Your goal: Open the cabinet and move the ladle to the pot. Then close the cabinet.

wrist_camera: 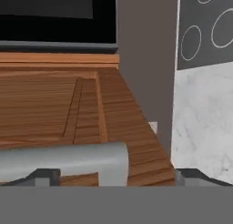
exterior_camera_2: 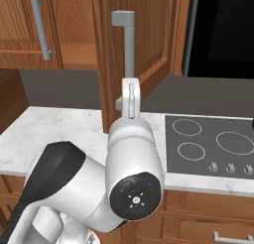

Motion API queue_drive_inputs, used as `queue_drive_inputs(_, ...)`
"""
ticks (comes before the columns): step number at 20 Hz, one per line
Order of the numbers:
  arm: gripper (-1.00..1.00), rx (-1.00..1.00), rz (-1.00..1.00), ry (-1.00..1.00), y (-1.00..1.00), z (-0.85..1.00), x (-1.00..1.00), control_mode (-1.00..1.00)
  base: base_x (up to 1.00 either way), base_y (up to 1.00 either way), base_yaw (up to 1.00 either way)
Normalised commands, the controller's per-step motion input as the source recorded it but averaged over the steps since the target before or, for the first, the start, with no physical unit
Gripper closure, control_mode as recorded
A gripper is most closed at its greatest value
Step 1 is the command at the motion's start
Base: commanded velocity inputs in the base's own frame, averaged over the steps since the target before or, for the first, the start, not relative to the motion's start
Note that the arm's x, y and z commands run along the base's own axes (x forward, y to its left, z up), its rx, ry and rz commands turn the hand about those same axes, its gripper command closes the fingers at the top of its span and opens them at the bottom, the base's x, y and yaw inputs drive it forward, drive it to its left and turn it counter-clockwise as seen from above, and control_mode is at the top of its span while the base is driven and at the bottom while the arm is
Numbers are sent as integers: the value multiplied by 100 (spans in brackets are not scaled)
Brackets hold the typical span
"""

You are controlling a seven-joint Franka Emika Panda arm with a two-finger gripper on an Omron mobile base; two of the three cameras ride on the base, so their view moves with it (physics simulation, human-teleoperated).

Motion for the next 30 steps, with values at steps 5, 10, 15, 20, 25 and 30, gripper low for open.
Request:
queue_drive_inputs(5,-100,13,9,-15,-7,-21,43,-100,0,0,0)
queue_drive_inputs(10,-100,9,9,-15,-2,-8,26,-100,0,0,0)
queue_drive_inputs(15,-100,6,10,-17,0,0,3,-100,0,0,0)
queue_drive_inputs(20,-100,2,10,-14,11,7,0,-100,0,0,0)
queue_drive_inputs(25,-100,1,11,-10,36,23,7,-100,0,0,0)
queue_drive_inputs(30,-100,2,12,-5,52,37,27,-100,0,0,0)
